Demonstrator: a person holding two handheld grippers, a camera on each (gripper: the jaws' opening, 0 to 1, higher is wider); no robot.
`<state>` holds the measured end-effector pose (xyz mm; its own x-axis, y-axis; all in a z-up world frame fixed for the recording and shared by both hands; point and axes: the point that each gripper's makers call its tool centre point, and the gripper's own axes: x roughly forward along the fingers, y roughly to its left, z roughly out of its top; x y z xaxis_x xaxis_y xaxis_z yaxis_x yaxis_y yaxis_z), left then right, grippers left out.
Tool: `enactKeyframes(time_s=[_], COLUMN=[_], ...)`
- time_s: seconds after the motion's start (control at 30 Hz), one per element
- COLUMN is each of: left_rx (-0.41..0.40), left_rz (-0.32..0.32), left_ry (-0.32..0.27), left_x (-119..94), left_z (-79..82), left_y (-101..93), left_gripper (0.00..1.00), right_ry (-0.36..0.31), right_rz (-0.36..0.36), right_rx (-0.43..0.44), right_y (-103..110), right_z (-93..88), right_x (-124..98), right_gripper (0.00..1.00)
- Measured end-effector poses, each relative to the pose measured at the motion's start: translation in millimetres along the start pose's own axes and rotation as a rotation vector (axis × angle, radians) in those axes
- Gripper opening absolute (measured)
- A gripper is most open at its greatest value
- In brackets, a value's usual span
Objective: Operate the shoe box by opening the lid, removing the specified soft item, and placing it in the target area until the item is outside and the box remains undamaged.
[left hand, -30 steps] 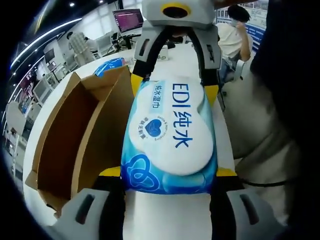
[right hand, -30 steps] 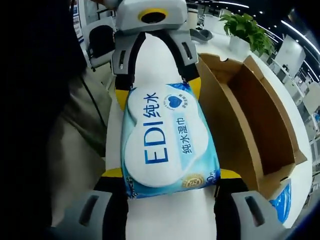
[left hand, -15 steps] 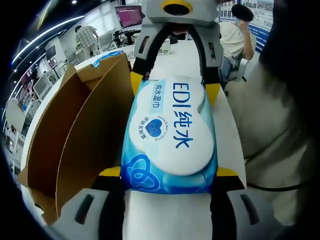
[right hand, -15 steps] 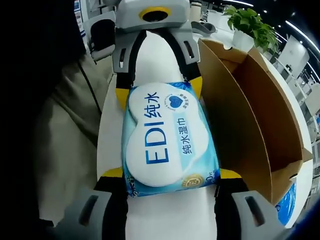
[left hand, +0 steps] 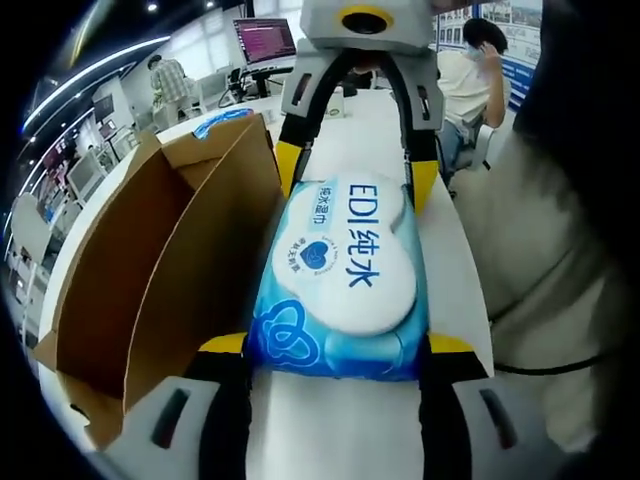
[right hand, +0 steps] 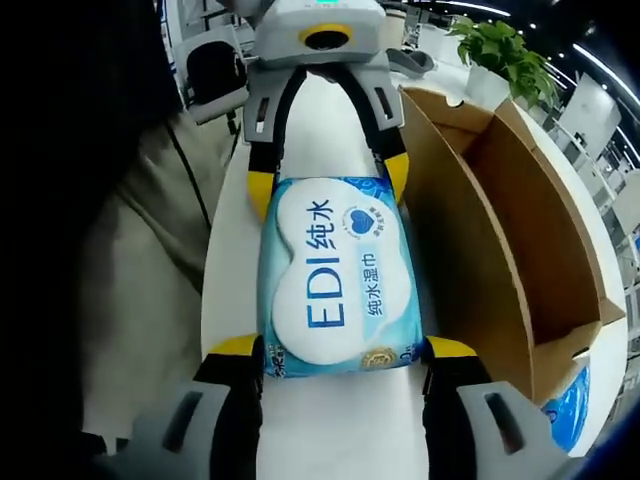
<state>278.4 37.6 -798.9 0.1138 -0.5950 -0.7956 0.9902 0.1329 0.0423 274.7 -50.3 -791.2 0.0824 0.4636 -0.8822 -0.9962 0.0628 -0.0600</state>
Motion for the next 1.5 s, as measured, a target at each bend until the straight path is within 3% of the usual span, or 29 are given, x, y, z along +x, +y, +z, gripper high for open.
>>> enactKeyframes(time_s=[0.2,0.4,0.63,0.77,1.13,1.5], left_rx=[-0.035,-0.042,-0.12,-0.139,-0.203,-0.187], left_rz=[0.009,0.037,0.074,0.092,0.162,0.174], left_ry=[-0.029,-0.06,-0.113,-0.136,-0.171,-0.199], left_x=[-12,-29,-52,-64,-92,-99], left_z=[-1.0,-5.5,-9.7,-9.7,-8.3,-7.8], left_y=[-1.8,-7.5,-17.7,-20.9,-14.8,-23.9], left_gripper=[0.65,0.68,0.78,0.8,0.79,0.85], right_ry=[0.005,-0.016,-0.01,0.03,0.058,0.14], right_rz=[-0.014,-0.035,-0.027,-0.028,-0.023,-0.04], right_rx=[0.039,0.017,-0.005,0.015,-0.071,-0.149], right_y=[-1,-1,2,1,8,4], right_z=[2.5,13.9,33.9,37.0,53.8,46.2], right_x=[-2,-5,2,9,29,37], right_gripper=[0.65,0.64,0.71,0.74,0.68,0.61])
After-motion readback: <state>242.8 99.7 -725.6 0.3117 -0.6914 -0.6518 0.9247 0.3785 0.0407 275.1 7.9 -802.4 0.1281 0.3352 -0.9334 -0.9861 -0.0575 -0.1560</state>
